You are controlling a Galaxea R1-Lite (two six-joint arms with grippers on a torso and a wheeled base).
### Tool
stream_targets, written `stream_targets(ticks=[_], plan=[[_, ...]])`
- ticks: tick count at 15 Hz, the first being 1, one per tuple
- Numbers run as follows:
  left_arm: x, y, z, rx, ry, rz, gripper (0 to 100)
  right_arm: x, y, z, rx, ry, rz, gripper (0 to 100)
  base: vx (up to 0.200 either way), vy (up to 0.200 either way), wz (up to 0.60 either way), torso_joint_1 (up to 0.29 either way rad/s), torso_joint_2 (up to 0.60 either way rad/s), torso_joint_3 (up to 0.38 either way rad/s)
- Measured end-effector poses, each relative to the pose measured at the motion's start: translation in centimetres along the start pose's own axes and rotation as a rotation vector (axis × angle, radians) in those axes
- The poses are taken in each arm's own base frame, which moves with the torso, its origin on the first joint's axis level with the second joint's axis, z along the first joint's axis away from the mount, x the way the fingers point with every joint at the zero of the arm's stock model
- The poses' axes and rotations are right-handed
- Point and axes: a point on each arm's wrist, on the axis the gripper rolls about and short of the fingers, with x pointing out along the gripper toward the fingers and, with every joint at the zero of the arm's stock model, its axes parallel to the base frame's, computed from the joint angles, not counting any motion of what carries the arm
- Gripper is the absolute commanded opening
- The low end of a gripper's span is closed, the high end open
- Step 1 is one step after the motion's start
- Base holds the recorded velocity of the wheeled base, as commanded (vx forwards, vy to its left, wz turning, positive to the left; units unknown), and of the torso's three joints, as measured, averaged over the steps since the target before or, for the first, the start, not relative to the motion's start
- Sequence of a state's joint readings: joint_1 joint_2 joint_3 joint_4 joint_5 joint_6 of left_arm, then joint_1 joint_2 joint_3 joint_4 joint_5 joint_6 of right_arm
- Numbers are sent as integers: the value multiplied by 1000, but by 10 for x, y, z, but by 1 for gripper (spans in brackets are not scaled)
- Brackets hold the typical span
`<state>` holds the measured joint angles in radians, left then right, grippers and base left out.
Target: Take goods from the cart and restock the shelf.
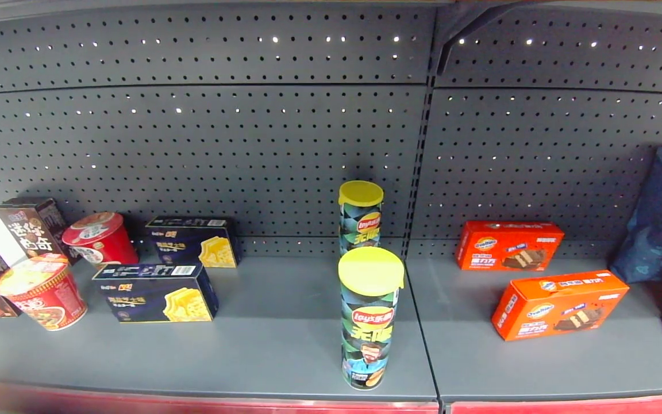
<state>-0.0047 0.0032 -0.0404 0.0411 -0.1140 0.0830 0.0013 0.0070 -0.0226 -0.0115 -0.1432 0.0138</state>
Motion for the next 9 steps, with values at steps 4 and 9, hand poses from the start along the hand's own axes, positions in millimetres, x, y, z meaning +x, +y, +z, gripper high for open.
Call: stream_targets(ticks=[4, 9], plan=[[0, -1, 0, -59, -6, -33, 100, 0, 3, -4, -33, 12, 142, 100, 0, 0, 0, 0, 0, 0], [0, 3, -1, -52, 9, 127, 100, 1, 3, -7, -31, 23, 144, 100, 0, 0, 0, 0, 0, 0]])
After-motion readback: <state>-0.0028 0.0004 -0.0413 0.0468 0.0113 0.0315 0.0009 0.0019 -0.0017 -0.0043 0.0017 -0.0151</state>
